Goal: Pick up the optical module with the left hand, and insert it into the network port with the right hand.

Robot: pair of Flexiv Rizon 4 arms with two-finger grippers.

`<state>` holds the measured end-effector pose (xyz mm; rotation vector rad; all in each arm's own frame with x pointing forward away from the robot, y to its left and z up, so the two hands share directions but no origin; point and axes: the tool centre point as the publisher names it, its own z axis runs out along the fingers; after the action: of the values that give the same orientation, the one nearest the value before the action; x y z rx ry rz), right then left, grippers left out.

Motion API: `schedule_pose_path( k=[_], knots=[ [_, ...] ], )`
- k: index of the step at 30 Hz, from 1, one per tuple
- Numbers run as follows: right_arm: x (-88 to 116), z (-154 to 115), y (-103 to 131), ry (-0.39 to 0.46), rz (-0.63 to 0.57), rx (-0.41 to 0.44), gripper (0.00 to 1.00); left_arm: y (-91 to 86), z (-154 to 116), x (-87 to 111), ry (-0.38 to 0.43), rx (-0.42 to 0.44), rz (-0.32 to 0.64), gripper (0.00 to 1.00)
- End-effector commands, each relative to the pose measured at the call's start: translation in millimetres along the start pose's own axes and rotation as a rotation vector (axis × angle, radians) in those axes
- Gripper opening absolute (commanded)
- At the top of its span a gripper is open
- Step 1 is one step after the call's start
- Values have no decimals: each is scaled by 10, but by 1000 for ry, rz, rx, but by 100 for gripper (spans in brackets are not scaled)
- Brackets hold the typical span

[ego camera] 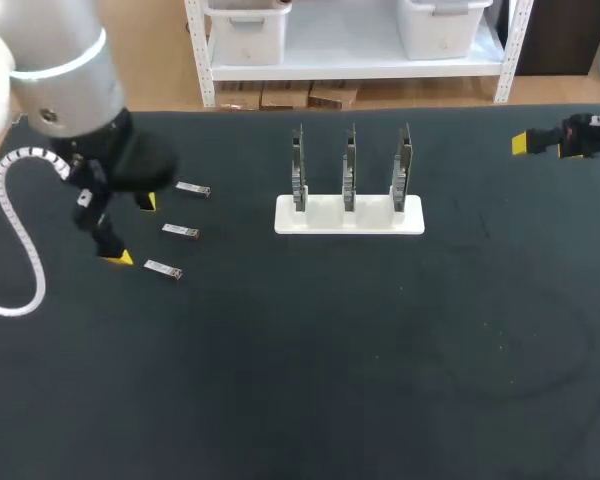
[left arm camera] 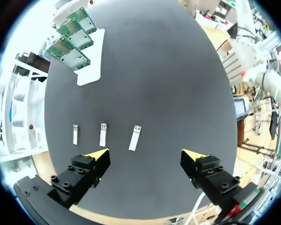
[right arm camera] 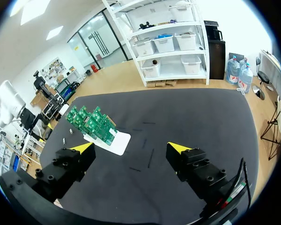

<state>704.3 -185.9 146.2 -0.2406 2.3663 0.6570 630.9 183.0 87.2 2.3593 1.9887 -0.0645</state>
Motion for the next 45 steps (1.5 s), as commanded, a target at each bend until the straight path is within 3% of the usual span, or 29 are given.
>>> schedule_pose_path(
  k=[1,4,12,20,45],
  knots=[
    [1,-12,6,1,0,3,100,45,210,-51,46,8,9,100],
    [1,-12,6,1,0,3,100,43,322,-85,90,10,16,100],
    [1,-12,6,1,0,3,100,136,405,-75,106,-28,11,100],
    [1,-12,6,1,0,3,100,199,520,104,62,-16,8,100],
    [1,-12,6,1,0,3,100,331,808,182,61,12,19,100]
  ],
)
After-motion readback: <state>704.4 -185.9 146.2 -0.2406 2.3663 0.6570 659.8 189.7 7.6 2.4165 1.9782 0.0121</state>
